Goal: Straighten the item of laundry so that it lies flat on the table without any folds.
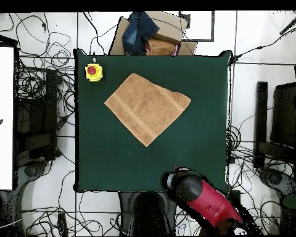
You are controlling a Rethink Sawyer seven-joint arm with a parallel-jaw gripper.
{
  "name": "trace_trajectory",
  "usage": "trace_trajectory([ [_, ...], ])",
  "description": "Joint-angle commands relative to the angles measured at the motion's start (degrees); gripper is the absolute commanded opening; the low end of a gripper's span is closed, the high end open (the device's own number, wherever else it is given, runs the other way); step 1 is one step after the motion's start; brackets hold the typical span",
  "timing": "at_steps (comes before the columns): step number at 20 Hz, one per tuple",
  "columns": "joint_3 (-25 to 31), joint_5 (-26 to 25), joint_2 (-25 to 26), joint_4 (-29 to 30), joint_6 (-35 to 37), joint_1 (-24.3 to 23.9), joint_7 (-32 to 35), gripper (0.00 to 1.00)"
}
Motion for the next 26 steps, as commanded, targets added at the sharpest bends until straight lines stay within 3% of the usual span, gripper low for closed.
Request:
trace_trajectory([
  [1, 5.6, -0.05, 7.67, -9.31, -2.46, 4.41, 2.38, 1.0],
  [11, 4.55, 1.8, 11.52, -12.72, -2.73, 7.25, 4.79, 1.0],
  [26, 2.46, 3.22, 16.57, -23.7, 8.91, 9.8, 4.84, 1.0],
])
